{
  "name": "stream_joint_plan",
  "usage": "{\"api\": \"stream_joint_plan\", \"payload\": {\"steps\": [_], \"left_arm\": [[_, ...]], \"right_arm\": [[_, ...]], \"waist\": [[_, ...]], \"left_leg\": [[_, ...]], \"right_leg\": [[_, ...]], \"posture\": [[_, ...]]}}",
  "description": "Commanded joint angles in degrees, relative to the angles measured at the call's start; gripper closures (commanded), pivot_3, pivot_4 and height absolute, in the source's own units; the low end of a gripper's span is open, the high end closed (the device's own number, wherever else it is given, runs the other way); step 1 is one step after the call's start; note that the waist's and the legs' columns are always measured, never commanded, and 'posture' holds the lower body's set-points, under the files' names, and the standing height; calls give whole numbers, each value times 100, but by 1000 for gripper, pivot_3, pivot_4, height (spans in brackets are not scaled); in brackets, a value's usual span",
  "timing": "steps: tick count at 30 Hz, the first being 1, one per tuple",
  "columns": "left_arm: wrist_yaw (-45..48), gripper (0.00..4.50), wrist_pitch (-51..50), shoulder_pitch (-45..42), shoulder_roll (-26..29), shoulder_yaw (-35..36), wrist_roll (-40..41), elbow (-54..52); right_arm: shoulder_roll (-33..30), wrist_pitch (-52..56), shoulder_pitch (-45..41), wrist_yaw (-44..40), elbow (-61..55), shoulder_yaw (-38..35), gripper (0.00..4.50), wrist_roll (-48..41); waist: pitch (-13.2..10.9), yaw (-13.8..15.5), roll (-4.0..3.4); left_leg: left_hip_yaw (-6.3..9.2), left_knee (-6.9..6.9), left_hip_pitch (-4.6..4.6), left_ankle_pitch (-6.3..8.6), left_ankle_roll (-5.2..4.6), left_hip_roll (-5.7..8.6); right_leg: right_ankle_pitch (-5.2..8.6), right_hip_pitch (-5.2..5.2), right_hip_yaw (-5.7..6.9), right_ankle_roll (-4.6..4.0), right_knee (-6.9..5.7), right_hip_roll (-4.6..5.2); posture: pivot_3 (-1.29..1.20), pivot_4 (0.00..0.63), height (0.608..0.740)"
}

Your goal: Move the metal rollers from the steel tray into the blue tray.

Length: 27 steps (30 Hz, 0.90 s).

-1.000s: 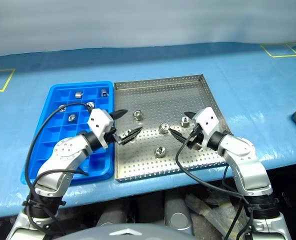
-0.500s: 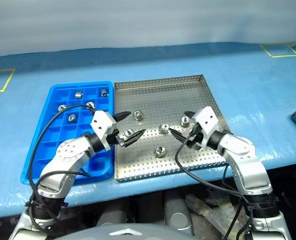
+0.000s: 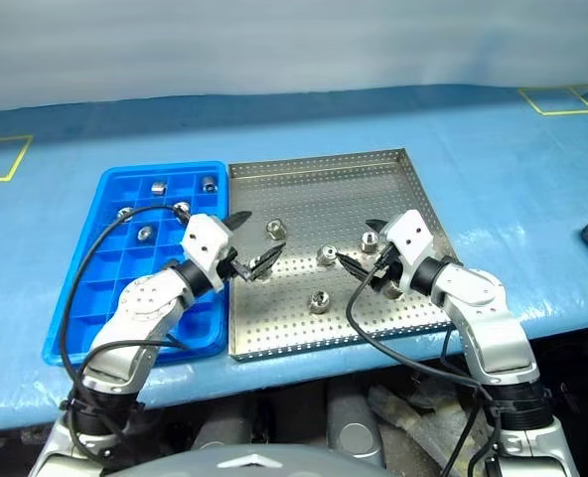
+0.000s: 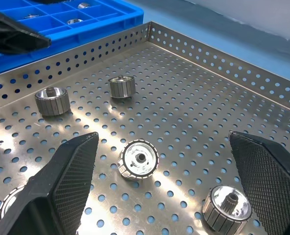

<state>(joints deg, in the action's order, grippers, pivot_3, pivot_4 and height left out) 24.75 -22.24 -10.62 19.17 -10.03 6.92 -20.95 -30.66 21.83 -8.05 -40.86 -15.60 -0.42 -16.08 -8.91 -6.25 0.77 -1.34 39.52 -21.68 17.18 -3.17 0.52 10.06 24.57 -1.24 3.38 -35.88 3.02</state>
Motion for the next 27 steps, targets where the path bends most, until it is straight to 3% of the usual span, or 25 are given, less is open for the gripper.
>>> {"api": "stream_joint_plan", "payload": {"steps": [1,5,10,18,27], "left_arm": [[-332,0,-216,-291,-222,67,-118,-69],[-693,0,-823,-717,-564,8,-197,57],[-1448,0,-1766,-1323,-1406,77,-244,453],[-2732,0,-2675,-2068,-2325,97,-848,1302],[-3495,0,-3633,-2470,-3022,402,-1017,1918]], "right_arm": [[25,-103,-78,46,-45,-12,15,7],[47,-132,-96,49,-15,4,15,25],[84,-162,-121,59,-1,21,15,46],[103,-203,-81,123,-38,37,15,73],[116,-261,-39,175,-56,8,15,104]], "waist": [[0,9,0],[0,41,1],[0,94,1],[0,99,2],[0,86,2]], "left_leg": [[0,0,0,0,0,0],[0,4,-1,1,-2,3],[0,9,-1,1,-3,5],[0,11,-3,3,-6,6],[0,10,-4,4,-6,6]], "right_leg": [[0,0,0,0,0,0],[-2,-3,0,4,1,1],[-4,-5,0,8,2,-1],[-7,-5,-1,12,3,-3],[-7,-3,-2,13,3,-4]], "posture": [[-205,150,740],[-202,150,740],[-202,150,740],[-213,150,740],[-215,150,740]]}}
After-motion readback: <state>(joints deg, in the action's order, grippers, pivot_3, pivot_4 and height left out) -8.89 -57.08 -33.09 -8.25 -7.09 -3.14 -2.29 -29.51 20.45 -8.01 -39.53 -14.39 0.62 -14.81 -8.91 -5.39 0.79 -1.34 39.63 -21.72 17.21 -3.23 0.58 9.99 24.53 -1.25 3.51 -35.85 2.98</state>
